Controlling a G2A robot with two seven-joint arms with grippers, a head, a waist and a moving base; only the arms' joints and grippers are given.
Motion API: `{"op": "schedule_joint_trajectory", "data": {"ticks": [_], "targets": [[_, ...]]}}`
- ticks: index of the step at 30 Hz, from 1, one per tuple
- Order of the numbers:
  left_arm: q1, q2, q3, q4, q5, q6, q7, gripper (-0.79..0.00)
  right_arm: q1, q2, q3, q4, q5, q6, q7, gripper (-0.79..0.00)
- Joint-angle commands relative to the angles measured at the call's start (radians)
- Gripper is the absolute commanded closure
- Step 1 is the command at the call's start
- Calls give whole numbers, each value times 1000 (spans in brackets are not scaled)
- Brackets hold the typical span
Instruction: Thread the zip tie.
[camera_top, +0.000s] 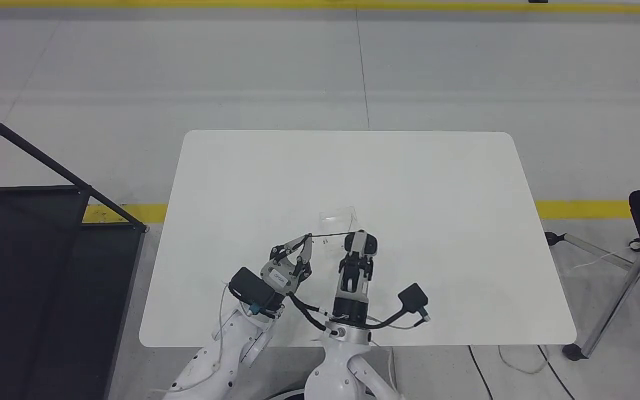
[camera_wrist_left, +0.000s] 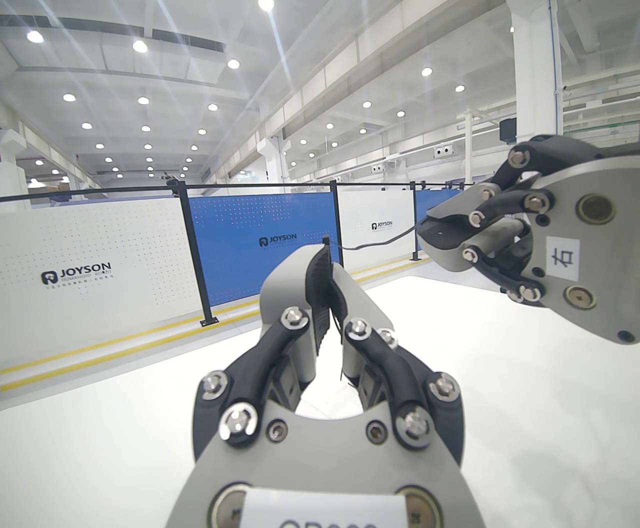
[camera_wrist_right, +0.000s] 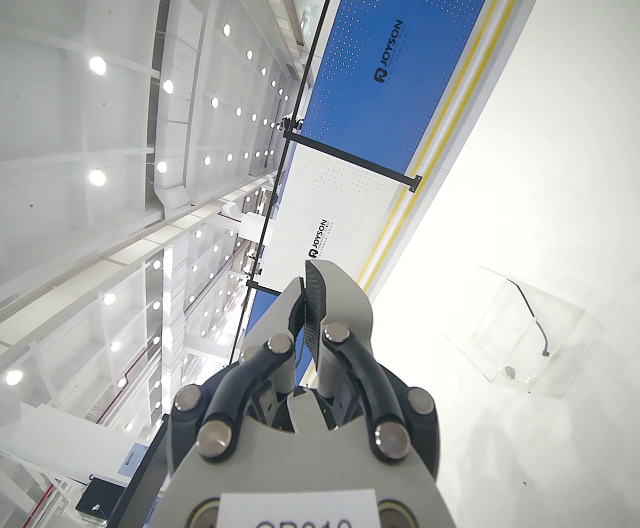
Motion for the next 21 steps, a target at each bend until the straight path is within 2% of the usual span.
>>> {"op": "schedule_joint_trajectory", "data": {"ticks": [1, 16, 21], "targets": [[0, 0, 0, 0, 0, 0, 0, 0, 1, -1, -1, 1, -2, -1, 2, 0], [0, 0, 0, 0, 0, 0, 0, 0, 13, -3, -13, 6, 2, -4, -5, 0], [0, 0, 0, 0, 0, 0, 0, 0, 14, -1, -14, -2, 16, -41, -15, 0]]}}
